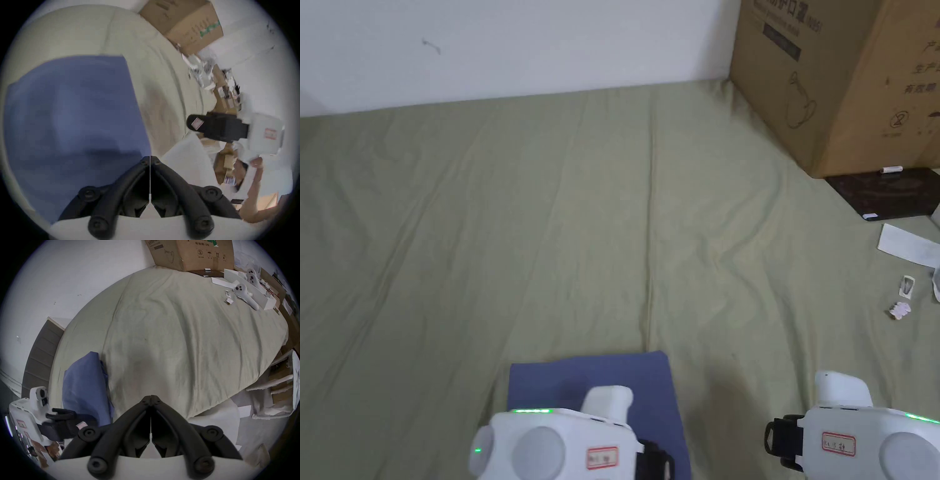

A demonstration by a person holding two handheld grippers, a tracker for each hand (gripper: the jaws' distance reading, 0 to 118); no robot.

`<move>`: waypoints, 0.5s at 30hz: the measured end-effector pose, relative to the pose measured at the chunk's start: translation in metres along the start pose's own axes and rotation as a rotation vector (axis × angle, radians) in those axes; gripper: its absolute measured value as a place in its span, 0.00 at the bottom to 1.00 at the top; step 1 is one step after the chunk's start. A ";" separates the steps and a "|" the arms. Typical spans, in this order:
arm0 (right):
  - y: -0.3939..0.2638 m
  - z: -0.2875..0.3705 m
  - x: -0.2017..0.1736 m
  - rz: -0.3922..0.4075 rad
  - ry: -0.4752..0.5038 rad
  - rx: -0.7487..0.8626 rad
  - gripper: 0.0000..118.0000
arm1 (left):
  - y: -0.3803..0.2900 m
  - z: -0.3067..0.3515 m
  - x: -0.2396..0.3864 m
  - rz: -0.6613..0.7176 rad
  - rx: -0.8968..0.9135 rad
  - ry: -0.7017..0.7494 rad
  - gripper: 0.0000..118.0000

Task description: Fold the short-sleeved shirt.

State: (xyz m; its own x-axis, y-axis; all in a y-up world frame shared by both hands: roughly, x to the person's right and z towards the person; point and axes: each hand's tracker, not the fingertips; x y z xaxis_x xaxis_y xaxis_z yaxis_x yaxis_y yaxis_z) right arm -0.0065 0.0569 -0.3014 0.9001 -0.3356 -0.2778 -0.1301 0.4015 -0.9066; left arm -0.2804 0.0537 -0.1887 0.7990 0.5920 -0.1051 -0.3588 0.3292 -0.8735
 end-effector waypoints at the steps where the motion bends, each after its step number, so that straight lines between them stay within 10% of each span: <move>1: 0.002 0.001 -0.006 0.015 0.011 0.002 0.00 | 0.001 0.015 -0.008 0.019 0.037 0.003 0.00; 15: 0.005 -0.028 -0.136 0.357 0.224 -0.088 0.00 | -0.048 0.115 -0.123 0.278 0.304 0.091 0.00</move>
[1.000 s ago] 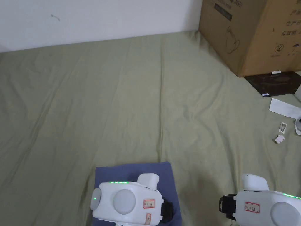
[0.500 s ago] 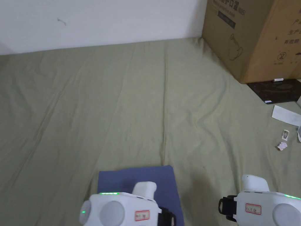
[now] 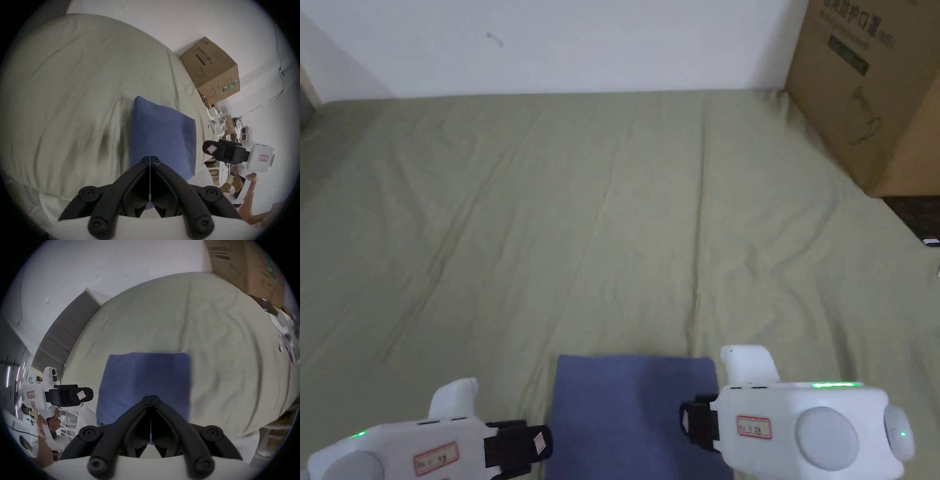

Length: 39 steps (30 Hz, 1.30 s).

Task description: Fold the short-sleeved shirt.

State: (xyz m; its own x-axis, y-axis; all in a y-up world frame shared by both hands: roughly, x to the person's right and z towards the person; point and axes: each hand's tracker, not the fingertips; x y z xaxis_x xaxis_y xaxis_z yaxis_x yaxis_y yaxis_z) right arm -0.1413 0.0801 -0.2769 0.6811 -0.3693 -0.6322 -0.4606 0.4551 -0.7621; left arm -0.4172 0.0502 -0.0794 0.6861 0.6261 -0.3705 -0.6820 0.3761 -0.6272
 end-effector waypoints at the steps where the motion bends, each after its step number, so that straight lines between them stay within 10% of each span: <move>1: 0.000 -0.007 -0.006 0.025 0.001 -0.019 0.00 | -0.002 -0.001 -0.004 0.019 0.006 -0.010 0.00; 8: -0.005 -0.046 -0.001 -0.009 -0.019 -0.090 0.00 | -0.007 -0.007 -0.025 0.074 -0.039 -0.095 0.05; 13: -0.004 -0.044 0.006 -0.047 0.009 -0.091 0.00 | 0.002 -0.024 -0.034 0.090 -0.082 -0.125 0.95; 14: -0.004 -0.045 0.007 -0.050 0.010 -0.091 0.00 | 0.003 -0.029 -0.036 0.094 -0.088 -0.130 0.99; 30: -0.003 -0.048 0.005 -0.056 0.004 -0.100 0.00 | 0.026 -0.098 -0.040 0.194 -0.145 -0.443 0.98; 33: -0.003 -0.047 0.005 -0.062 -0.005 -0.100 0.00 | 0.023 -0.099 -0.040 0.149 -0.137 -0.331 0.33; 39: -0.001 -0.040 0.000 -0.074 0.000 -0.098 0.00 | 0.025 -0.097 -0.050 0.196 -0.161 -0.370 0.26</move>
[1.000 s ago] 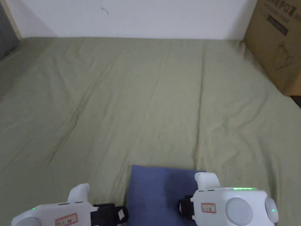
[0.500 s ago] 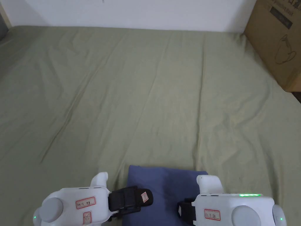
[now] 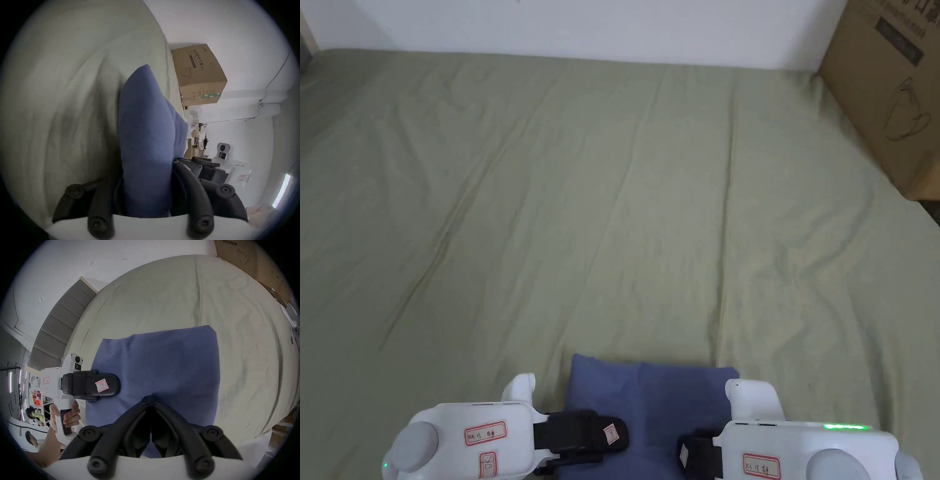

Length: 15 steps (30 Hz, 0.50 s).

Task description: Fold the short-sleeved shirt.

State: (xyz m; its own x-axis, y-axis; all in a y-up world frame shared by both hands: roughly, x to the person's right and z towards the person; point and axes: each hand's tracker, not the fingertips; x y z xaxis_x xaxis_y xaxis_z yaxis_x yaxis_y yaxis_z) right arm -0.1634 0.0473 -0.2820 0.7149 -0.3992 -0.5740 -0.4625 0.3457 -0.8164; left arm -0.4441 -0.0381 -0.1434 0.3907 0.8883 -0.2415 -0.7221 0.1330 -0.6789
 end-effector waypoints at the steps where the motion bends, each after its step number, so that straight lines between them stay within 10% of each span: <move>1: 0.001 0.001 -0.002 0.007 -0.006 0.002 0.00 | 0.000 0.001 0.003 -0.038 -0.010 0.030 0.26; 15: 0.018 0.012 -0.018 0.029 -0.035 0.049 0.00 | 0.045 0.114 0.007 -0.191 0.058 0.289 0.25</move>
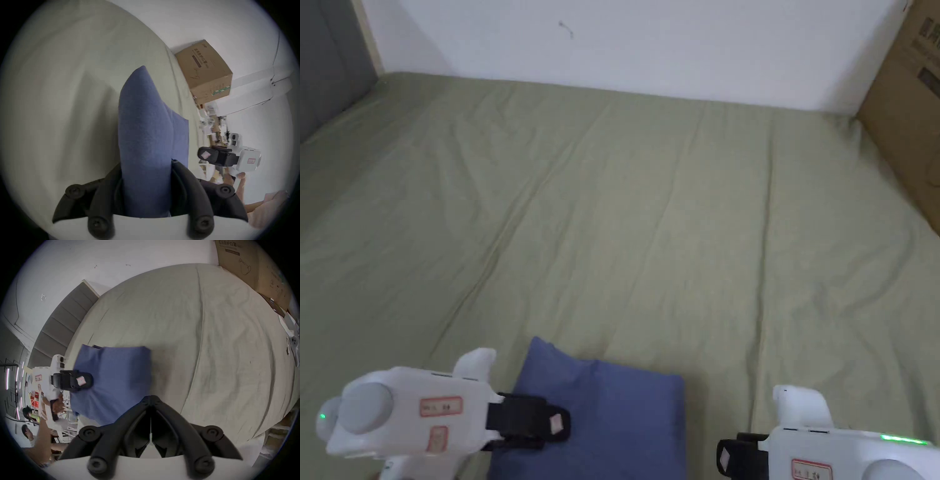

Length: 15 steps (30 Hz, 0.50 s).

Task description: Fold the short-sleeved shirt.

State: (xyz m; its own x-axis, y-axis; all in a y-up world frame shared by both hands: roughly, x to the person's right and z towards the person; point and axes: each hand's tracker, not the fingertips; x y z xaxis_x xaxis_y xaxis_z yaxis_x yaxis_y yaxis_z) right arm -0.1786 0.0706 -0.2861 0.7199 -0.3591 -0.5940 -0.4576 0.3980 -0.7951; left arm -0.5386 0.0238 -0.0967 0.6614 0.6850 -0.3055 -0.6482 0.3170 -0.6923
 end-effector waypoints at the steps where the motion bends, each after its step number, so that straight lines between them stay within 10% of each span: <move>1: 0.000 0.000 0.000 0.003 -0.003 -0.001 0.00 | 0.007 0.011 -0.005 -0.019 -0.001 0.051 0.25; 12: -0.008 -0.014 -0.001 -0.012 -0.033 -0.041 0.00 | 0.064 0.082 -0.042 -0.334 -0.045 1.003 0.25; 15: -0.009 -0.019 -0.001 -0.016 -0.034 -0.049 0.00 | 0.069 0.083 -0.055 -0.298 -0.002 1.115 0.57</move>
State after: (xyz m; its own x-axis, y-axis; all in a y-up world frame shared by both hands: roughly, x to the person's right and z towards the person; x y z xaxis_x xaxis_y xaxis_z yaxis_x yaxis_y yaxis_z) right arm -0.1846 0.0513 -0.2807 0.7443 -0.3353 -0.5775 -0.4705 0.3504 -0.8098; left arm -0.6509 0.0621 -0.0737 0.7544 -0.3775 -0.5370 -0.4106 0.3669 -0.8347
